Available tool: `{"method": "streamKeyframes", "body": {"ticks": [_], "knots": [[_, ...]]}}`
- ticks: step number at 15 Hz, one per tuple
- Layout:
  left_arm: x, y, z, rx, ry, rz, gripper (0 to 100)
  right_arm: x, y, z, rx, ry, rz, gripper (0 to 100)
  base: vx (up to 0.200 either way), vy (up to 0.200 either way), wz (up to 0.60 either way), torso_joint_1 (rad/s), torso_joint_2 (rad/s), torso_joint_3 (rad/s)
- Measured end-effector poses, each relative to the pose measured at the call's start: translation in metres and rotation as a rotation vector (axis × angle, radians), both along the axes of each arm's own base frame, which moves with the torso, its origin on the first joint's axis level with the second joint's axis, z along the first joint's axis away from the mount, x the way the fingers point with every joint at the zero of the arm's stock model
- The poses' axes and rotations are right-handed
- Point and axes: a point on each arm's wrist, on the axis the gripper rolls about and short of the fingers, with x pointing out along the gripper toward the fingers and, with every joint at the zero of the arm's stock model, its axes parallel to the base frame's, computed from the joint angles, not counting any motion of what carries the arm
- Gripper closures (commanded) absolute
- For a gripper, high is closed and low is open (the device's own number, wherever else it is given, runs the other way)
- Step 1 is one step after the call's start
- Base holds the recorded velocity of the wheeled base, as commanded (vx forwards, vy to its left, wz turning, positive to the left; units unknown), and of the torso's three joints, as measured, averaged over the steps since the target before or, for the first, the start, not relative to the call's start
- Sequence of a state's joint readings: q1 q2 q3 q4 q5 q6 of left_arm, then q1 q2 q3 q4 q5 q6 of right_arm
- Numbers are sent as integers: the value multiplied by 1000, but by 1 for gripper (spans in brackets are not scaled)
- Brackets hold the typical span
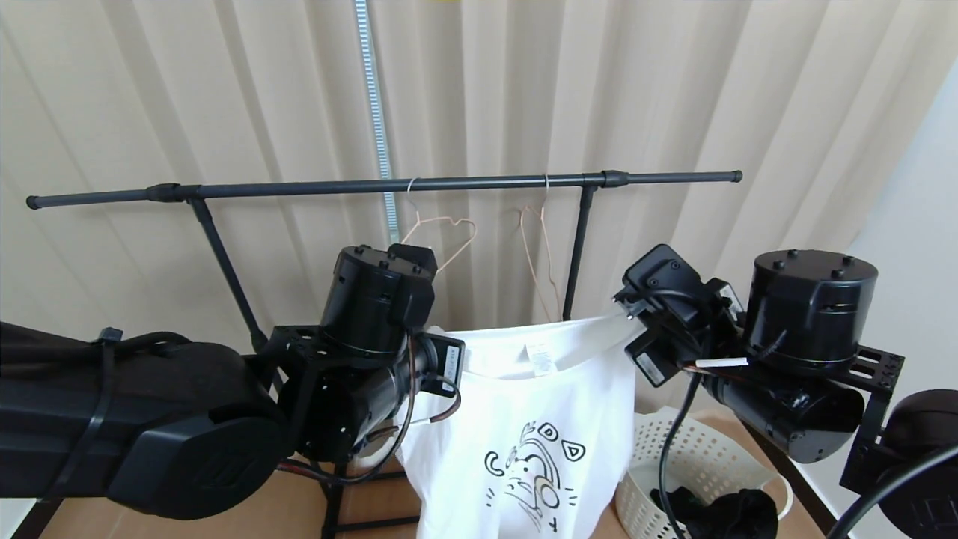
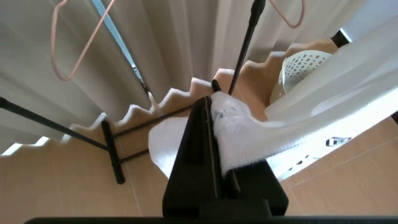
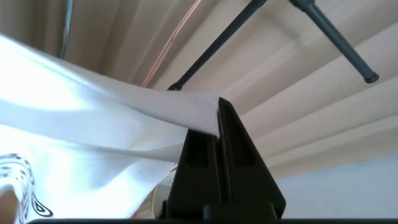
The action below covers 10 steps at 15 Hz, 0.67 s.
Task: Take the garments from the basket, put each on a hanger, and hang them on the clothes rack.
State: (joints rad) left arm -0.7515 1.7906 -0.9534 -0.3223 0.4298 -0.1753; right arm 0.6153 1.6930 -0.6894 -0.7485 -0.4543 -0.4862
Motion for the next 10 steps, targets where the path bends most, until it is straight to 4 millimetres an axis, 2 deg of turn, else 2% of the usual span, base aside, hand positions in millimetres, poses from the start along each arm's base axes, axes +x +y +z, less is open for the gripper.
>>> {"method": "streamKeyframes", "body": {"ticks": [2,4,7,10], "knots": [[1,1,2,-3,-4,2,100,-2,-6,-2,8,79,31,100,0,0,0,0,0,0],[2,2,2,-10,3,-16,100,-6,-12,-5,26,234,141,100,0,0,0,0,0,0],[7,6,3,-48,31,-88,100,-8,-20,7,155,429,294,100,0,0,0,0,0,0],[14,10,8,-80,35,-121,100,-5,-23,21,252,446,308,100,0,0,0,0,0,0]]}}
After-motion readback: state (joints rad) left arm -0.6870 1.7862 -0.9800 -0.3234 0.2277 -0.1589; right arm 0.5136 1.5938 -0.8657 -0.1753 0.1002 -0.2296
